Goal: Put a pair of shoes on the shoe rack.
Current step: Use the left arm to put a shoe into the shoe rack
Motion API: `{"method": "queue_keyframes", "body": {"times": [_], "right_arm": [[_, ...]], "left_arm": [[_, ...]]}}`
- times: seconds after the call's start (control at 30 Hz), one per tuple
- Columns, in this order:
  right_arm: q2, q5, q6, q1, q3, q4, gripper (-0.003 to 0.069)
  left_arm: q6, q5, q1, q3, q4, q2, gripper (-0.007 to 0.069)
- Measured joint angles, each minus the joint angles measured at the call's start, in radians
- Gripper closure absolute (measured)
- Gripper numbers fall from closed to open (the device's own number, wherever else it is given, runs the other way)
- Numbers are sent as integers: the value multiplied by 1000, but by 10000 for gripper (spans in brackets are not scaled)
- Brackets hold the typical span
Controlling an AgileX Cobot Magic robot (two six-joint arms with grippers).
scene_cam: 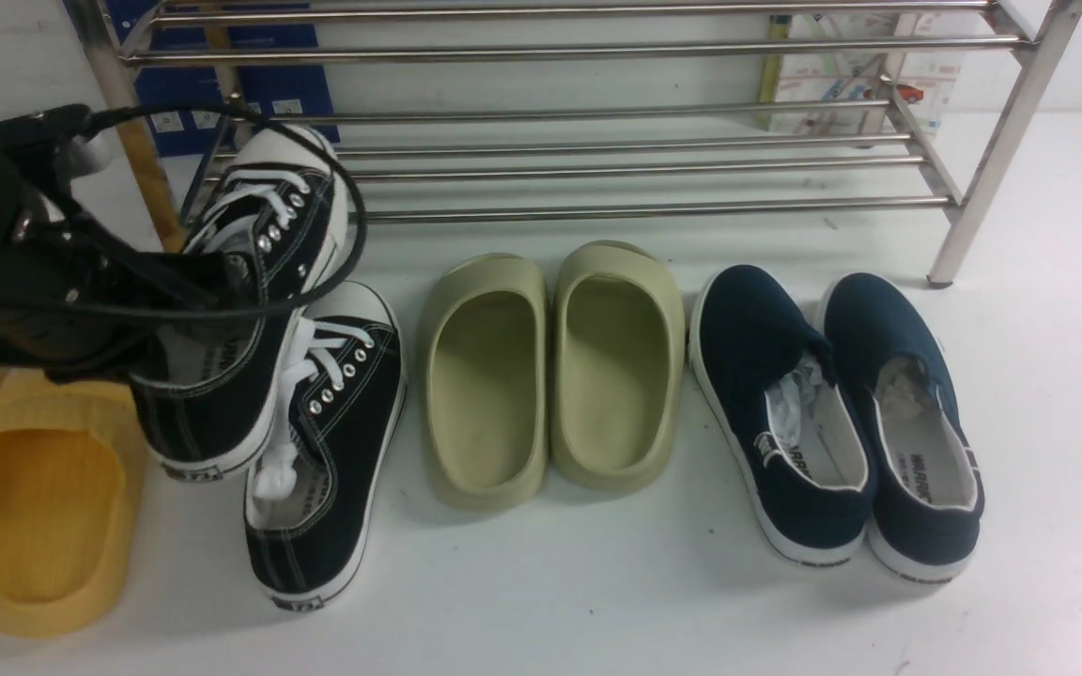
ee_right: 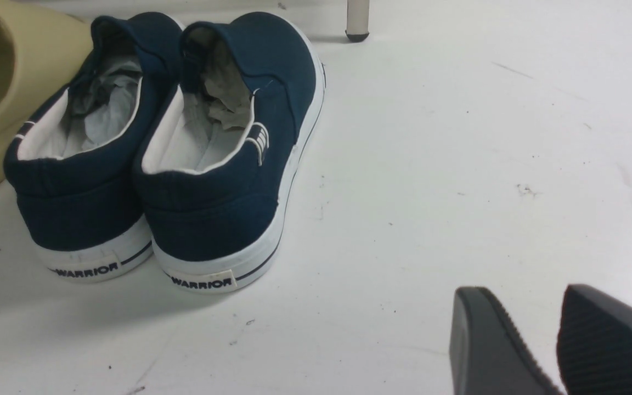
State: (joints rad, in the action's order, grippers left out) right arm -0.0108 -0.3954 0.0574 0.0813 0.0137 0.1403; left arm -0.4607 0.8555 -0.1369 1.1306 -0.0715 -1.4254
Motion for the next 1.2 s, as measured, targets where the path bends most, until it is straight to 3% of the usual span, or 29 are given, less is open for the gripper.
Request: {"method": "queue_keyframes", "body": {"times": [0.37, 0.67, 1.03, 1.2], "right_arm": [[0, 0, 0, 0, 0, 0, 419], [0, 0, 0, 0, 0, 0, 419], [0, 0, 0, 0, 0, 0, 419], [0, 0, 0, 0, 0, 0, 419]], "left_arm": [[13, 27, 6, 319, -14, -285, 638], [13, 82, 75, 589, -13, -504, 638], [13, 8, 81, 683, -20, -598, 632], [-3, -11, 81, 684, -33, -602, 570]]}}
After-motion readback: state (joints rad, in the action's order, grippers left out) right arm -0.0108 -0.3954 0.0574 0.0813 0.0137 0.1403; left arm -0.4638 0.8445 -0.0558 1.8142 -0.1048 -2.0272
